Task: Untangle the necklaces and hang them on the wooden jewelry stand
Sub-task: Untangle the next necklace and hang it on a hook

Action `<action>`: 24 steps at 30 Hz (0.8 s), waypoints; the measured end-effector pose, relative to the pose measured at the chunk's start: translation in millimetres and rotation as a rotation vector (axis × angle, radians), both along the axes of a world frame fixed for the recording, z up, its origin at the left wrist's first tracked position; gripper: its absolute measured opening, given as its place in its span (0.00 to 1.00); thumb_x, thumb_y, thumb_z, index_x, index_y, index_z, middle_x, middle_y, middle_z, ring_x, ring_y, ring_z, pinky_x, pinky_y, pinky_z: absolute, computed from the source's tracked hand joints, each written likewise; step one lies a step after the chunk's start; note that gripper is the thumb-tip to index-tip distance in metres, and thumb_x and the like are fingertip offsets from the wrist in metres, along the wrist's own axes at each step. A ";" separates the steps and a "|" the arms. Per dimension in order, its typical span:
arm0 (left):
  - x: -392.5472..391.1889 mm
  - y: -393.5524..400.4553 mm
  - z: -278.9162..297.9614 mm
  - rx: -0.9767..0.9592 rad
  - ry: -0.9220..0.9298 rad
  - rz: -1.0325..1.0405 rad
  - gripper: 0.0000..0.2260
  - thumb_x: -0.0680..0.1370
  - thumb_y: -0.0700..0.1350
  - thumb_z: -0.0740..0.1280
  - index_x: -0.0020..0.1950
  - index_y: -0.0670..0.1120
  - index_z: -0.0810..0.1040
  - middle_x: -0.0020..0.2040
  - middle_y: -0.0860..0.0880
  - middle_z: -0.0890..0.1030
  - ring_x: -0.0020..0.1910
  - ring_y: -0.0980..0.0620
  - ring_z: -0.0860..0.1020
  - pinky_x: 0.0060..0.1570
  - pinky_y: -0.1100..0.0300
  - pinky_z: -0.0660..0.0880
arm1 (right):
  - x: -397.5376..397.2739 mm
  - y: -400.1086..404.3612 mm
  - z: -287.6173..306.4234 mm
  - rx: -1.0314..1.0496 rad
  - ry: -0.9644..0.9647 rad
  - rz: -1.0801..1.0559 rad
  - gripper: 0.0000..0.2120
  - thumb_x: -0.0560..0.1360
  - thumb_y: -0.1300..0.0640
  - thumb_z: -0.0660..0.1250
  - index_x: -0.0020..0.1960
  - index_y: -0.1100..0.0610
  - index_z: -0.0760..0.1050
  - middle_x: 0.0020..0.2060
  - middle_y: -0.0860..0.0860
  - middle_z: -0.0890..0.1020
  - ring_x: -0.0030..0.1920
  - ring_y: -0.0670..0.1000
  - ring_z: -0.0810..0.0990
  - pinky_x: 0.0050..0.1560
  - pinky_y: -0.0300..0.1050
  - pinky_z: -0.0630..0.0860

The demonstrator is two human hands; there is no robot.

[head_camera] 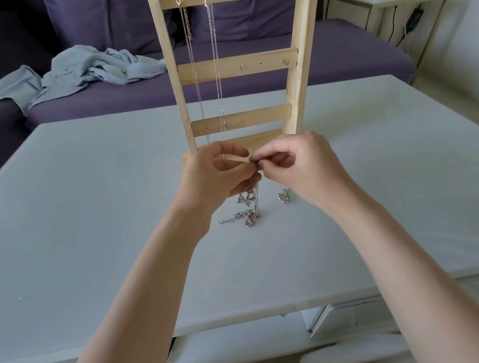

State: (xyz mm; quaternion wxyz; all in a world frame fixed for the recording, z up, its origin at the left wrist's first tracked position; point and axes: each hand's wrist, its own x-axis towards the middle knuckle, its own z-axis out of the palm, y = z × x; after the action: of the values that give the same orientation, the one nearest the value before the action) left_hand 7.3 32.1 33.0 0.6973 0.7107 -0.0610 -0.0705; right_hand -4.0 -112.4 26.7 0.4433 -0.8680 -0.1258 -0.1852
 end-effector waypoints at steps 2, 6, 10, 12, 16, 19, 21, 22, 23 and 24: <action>1.0 0.8 -1.3 0.046 -0.013 0.017 0.08 0.72 0.31 0.70 0.47 0.41 0.76 0.32 0.48 0.81 0.32 0.52 0.81 0.41 0.63 0.80 | 0.4 0.5 -0.9 -0.048 -0.015 0.006 0.09 0.70 0.69 0.68 0.44 0.60 0.84 0.30 0.38 0.76 0.31 0.34 0.76 0.36 0.25 0.68; 3.4 1.3 -3.9 0.108 -0.034 0.048 0.08 0.71 0.33 0.71 0.44 0.43 0.77 0.35 0.47 0.81 0.33 0.54 0.81 0.43 0.63 0.80 | 1.2 0.4 -3.7 -0.093 -0.040 0.010 0.09 0.70 0.69 0.68 0.43 0.59 0.84 0.30 0.43 0.76 0.31 0.37 0.75 0.35 0.27 0.67; 3.2 1.3 -4.4 0.075 0.008 0.042 0.08 0.71 0.34 0.72 0.44 0.43 0.76 0.34 0.48 0.80 0.31 0.56 0.79 0.41 0.65 0.80 | 2.7 -0.8 -5.0 -0.057 -0.062 0.019 0.09 0.70 0.69 0.68 0.44 0.59 0.84 0.33 0.45 0.78 0.33 0.40 0.76 0.37 0.31 0.71; 4.0 2.5 -4.8 0.055 0.046 0.040 0.09 0.71 0.34 0.73 0.46 0.43 0.76 0.34 0.49 0.79 0.32 0.56 0.78 0.41 0.65 0.79 | 2.6 -0.1 -4.0 -0.048 -0.063 0.043 0.09 0.69 0.70 0.68 0.45 0.60 0.83 0.34 0.44 0.78 0.35 0.39 0.76 0.39 0.30 0.72; 5.6 6.1 -4.8 0.046 0.106 0.031 0.10 0.71 0.34 0.73 0.47 0.43 0.75 0.37 0.48 0.78 0.32 0.58 0.77 0.36 0.68 0.77 | 0.6 2.2 -2.3 -0.065 -0.051 0.087 0.11 0.69 0.71 0.67 0.45 0.58 0.81 0.34 0.39 0.77 0.37 0.39 0.75 0.38 0.29 0.71; 5.6 6.5 -5.4 0.086 0.117 0.014 0.10 0.71 0.34 0.72 0.44 0.44 0.74 0.36 0.49 0.76 0.31 0.58 0.75 0.35 0.69 0.77 | -0.2 3.1 -3.4 -0.090 -0.032 0.116 0.12 0.68 0.71 0.66 0.45 0.56 0.77 0.34 0.42 0.77 0.38 0.43 0.75 0.38 0.31 0.71; 6.4 6.9 -5.4 0.126 0.118 -0.001 0.10 0.71 0.33 0.72 0.42 0.44 0.74 0.36 0.49 0.75 0.33 0.57 0.75 0.35 0.69 0.77 | -0.5 3.8 -5.2 -0.094 -0.016 0.130 0.12 0.68 0.72 0.65 0.44 0.56 0.73 0.35 0.47 0.77 0.36 0.46 0.74 0.38 0.36 0.72; 6.7 7.4 -5.2 0.136 0.131 -0.019 0.10 0.71 0.32 0.71 0.41 0.45 0.74 0.35 0.50 0.75 0.32 0.57 0.74 0.35 0.69 0.77 | -1.1 4.2 -5.8 -0.087 -0.006 0.135 0.13 0.69 0.72 0.65 0.44 0.55 0.71 0.35 0.48 0.77 0.35 0.46 0.73 0.39 0.39 0.73; 6.7 8.0 -4.9 0.141 0.151 -0.046 0.10 0.71 0.32 0.71 0.41 0.45 0.74 0.34 0.50 0.74 0.32 0.57 0.74 0.35 0.69 0.76 | -1.8 4.4 -6.1 -0.076 0.002 0.144 0.13 0.69 0.72 0.64 0.44 0.55 0.69 0.35 0.49 0.77 0.34 0.47 0.73 0.39 0.40 0.74; 6.3 8.3 -4.8 0.143 0.174 -0.075 0.10 0.70 0.32 0.71 0.41 0.45 0.74 0.34 0.50 0.74 0.31 0.57 0.74 0.35 0.68 0.76 | -2.9 4.3 -6.1 -0.062 0.014 0.155 0.14 0.69 0.72 0.64 0.43 0.54 0.68 0.35 0.50 0.77 0.34 0.47 0.73 0.39 0.41 0.74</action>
State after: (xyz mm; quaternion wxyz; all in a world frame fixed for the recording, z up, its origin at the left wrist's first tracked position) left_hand 13.6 40.3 28.2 0.6445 0.7469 -0.0218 -0.1621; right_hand -6.8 -108.1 20.6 0.4300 -0.8702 -0.1951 -0.1404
